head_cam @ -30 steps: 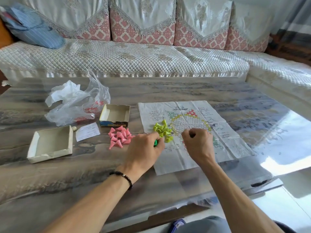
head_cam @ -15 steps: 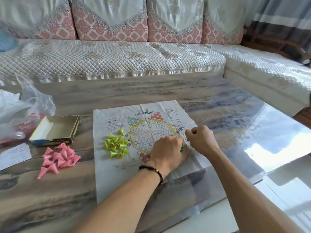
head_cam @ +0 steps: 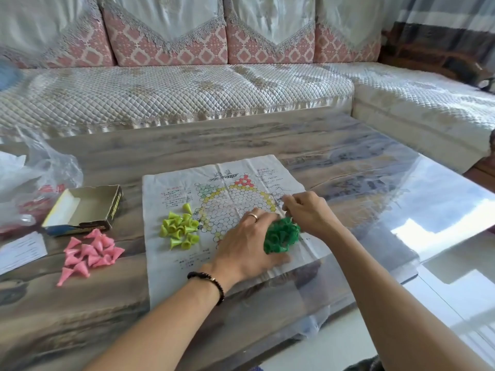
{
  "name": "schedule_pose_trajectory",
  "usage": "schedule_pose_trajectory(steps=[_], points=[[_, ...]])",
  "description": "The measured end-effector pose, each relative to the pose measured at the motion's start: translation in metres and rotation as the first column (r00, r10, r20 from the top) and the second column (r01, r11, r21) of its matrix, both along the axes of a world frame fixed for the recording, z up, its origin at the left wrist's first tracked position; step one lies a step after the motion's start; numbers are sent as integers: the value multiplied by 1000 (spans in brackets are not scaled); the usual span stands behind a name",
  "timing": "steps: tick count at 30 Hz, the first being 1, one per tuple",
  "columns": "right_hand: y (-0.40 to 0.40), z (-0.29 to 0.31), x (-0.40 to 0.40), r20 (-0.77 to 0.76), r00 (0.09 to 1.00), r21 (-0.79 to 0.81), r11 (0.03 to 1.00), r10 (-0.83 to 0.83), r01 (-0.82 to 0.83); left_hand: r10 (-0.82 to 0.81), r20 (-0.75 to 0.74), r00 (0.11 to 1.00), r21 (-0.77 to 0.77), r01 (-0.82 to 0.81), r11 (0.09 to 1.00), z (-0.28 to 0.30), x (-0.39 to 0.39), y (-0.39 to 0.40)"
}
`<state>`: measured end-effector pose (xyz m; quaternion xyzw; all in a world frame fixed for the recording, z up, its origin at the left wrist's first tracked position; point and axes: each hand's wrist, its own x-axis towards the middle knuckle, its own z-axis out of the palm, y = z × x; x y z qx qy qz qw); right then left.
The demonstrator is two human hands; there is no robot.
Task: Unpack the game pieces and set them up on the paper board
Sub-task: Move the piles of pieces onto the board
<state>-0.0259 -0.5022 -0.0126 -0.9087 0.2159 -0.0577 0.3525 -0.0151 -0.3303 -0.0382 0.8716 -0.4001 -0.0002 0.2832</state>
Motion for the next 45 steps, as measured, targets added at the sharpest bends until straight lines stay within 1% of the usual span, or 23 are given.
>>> schedule_pose_trajectory(steps=[2, 4, 6, 7, 10, 12, 15, 19, 22, 24, 29, 32, 36, 39, 41, 43, 44, 45], points=[[-2, 4, -5, 32, 999, -9, 1000, 19, -19, 5, -6, 1000, 53, -4, 999, 6, 3, 11], [-7, 5, -9, 55, 998, -54, 998, 28, -25, 22, -11, 1000, 157, -20, 987, 12, 7, 19], [-12, 3, -14, 50, 999, -102, 995, 19, -14, 37, -41, 998, 252, -26, 967, 17, 9, 23], [-13, 1, -16, 37, 999, -119, 993, 22, -17, 44, -64, 997, 265, -25, 964, 18, 10, 23], [-10, -2, -20, -11, 998, -75, 995, 69, -70, 49, -156, 987, 208, -15, 978, 22, 11, 18], [-8, -3, -20, -29, 993, -33, 993, 113, -114, 42, -177, 983, 176, -10, 984, 24, 12, 12], [-9, 1, -19, -57, 988, 2, 989, 145, -146, 43, -200, 979, 173, -8, 985, 26, 14, 6], [-7, 4, -10, 20, 989, -49, 988, 146, -145, 19, -217, 976, 177, 20, 984, 29, 18, 0], [-2, 2, -1, -38, 963, -141, 952, 268, -271, 38, -247, 968, 215, 17, 976, 29, 23, 1], [-1, 1, 1, -84, 948, -179, 931, 308, -318, 64, -276, 959, 251, 8, 968, 30, 26, 1], [-4, 5, -12, -125, 949, -145, 941, 290, -307, 50, -350, 935, 233, 36, 972, 33, 25, -6], [-7, 7, -18, -146, 954, -120, 953, 261, -279, 24, -348, 937, 223, 58, 973, 33, 20, -13], [-9, 8, -25, -93, 973, -50, 975, 209, -214, -3, -278, 961, 216, 66, 974, 33, 15, -14], [-5, 9, -28, -26, 984, -117, 977, 174, -176, -7, -262, 965, 194, 60, 979, 34, 13, -2], [3, 9, -33, 81, 985, -174, 975, 155, -139, -10, -255, 967, 159, 52, 986, 35, 11, 11], [14, 5, -42, 197, 971, -200, 975, 132, -92, -1, -215, 977, 134, 30, 991, 33, 6, 26], [19, 0, -49, 210, 968, -218, 972, 137, -91, 9, -197, 980, 124, 16, 992, 31, 3, 33], [23, -5, -57, 188, 969, -255, 961, 161, -110, 16, -172, 985, 122, 6, 992, 28, 0, 39]])
